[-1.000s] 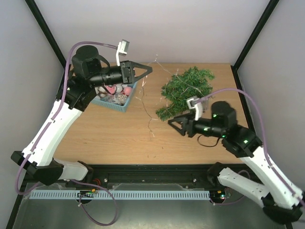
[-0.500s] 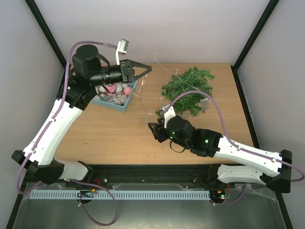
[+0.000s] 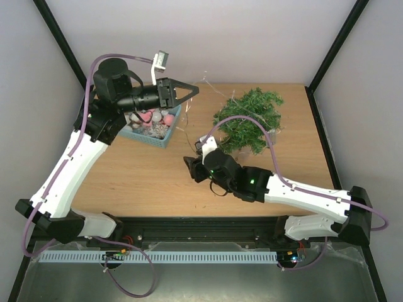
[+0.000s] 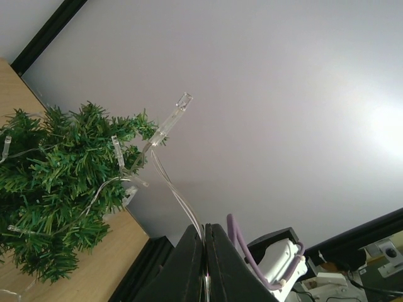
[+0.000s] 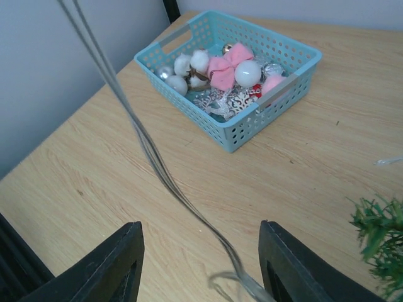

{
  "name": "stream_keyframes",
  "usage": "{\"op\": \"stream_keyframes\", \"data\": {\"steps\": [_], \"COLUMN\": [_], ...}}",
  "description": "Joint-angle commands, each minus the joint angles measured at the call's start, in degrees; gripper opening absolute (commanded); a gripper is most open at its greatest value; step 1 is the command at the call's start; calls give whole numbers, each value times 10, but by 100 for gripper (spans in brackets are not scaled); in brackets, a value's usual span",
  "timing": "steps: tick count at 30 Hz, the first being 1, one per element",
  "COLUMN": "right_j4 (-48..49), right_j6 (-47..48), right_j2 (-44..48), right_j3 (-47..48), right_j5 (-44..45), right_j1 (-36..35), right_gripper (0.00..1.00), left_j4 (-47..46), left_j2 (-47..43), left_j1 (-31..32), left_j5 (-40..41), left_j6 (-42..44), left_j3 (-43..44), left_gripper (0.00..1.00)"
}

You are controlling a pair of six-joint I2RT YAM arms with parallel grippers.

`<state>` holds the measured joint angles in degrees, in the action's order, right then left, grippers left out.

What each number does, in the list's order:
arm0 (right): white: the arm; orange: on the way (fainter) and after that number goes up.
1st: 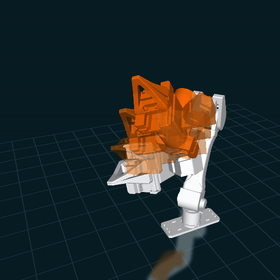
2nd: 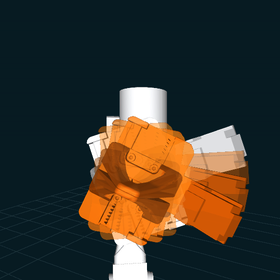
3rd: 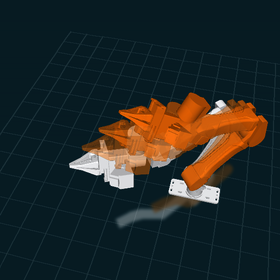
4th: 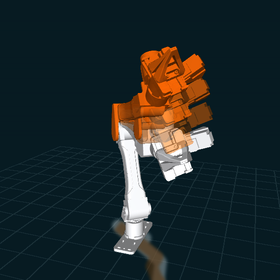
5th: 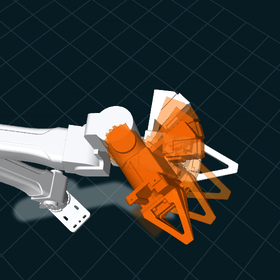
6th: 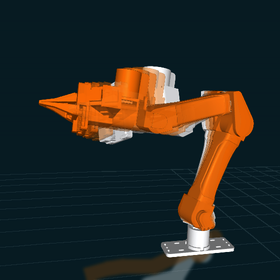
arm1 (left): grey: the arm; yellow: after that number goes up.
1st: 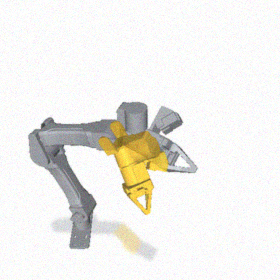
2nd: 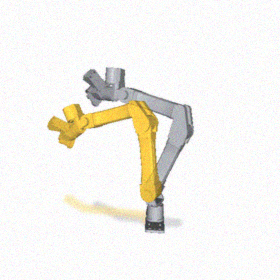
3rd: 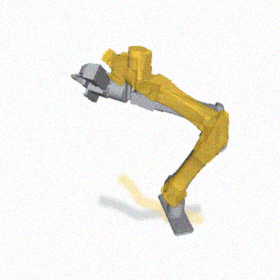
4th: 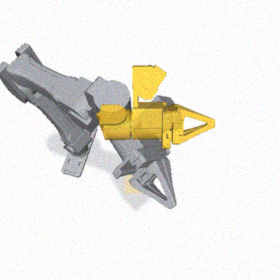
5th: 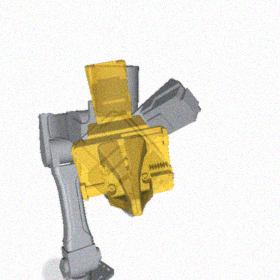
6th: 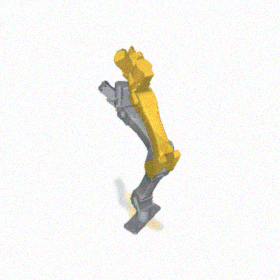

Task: Decorate the small christmas tree

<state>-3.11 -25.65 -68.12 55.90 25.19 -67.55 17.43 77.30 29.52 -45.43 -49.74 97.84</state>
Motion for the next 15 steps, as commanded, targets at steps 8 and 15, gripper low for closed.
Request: {"op": "stream_keyframes", "data": {"steps": [8,15], "right_j4": [22,-43], "right_j6": [5,9], "right_j2": [20,33], "right_j3": [43,121], "right_j5": [-12,-129], "right_j1": [-5,-5], "right_gripper": [1,1], "left_j4": [-13,-21], "left_j2": [-17,1], "left_j1": [-40,-77], "left_j5": [-19,-19], "left_j6": [-4,1], "left_j3": [-8,-29], "left_gripper": [2,2]}}
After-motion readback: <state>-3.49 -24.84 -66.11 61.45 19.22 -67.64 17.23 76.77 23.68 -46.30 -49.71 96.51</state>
